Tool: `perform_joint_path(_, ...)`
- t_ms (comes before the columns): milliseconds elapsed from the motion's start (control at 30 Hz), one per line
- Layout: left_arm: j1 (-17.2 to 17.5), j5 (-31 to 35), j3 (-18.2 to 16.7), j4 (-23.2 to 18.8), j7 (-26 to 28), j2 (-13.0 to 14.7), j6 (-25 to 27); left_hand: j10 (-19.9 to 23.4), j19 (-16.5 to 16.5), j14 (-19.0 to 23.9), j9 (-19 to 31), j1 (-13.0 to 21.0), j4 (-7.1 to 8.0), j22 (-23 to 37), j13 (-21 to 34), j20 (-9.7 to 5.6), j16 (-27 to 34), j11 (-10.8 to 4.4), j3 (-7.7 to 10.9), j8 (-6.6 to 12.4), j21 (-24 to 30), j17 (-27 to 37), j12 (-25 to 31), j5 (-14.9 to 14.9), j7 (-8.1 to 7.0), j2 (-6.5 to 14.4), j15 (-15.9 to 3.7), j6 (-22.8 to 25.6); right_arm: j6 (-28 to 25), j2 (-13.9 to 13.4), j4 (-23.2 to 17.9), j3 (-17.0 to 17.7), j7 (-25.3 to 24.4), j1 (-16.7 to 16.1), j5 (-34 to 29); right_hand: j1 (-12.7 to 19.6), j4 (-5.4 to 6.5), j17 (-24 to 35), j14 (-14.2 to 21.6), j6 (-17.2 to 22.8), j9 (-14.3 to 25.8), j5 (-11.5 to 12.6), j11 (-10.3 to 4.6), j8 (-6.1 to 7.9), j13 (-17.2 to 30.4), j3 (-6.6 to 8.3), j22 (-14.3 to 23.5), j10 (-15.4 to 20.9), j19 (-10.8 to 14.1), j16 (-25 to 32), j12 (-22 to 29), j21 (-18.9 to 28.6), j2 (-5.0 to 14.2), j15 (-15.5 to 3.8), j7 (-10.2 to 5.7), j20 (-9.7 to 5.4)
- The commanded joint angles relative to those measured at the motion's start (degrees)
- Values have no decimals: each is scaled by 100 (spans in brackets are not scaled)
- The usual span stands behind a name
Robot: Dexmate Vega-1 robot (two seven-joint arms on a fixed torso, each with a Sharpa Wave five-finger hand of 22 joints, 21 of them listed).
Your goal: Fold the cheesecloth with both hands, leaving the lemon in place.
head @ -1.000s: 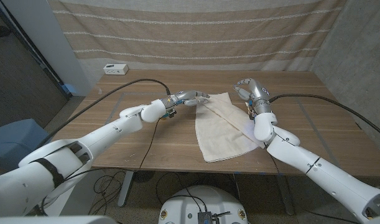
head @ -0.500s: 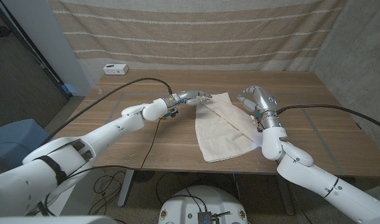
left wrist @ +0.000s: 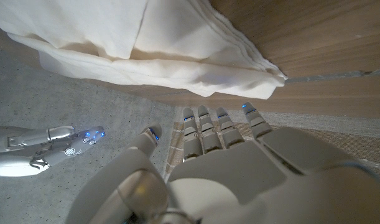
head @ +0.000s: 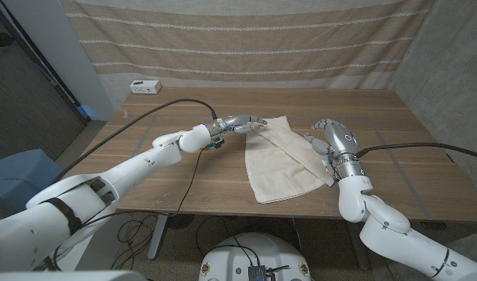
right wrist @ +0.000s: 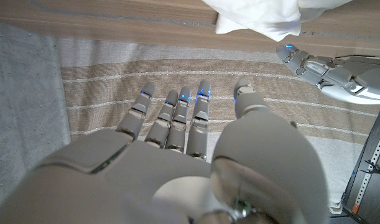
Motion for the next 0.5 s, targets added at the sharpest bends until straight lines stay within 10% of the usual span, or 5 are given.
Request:
perform_joint_path(33,108,-25,-45,-175,-43,55,159,46,-34,13,5,-57,66,21,6,26,21,-1,17,46,0,6,20,-20,12,187,21,-19,-518,-206,-496,154,48,-741,-277,-1,6,24,-27,7,29,29,-33,61,23,-5,16,-2,-35,-27,-18,-23,-42,-1,-10,-4)
perform_joint_path(500,105,4,-6,-168,-60,11,236,39,-38,7,3,-76,108,22,-3,26,20,10,37,49,1,2,23,-26,8,183,27,-32,-873,-202,-599,-32,103,-1022,-561,-98,42,29,-85,-16,52,38,-23,88,34,-61,16,-42,-83,-44,-41,-47,-132,6,-27,8)
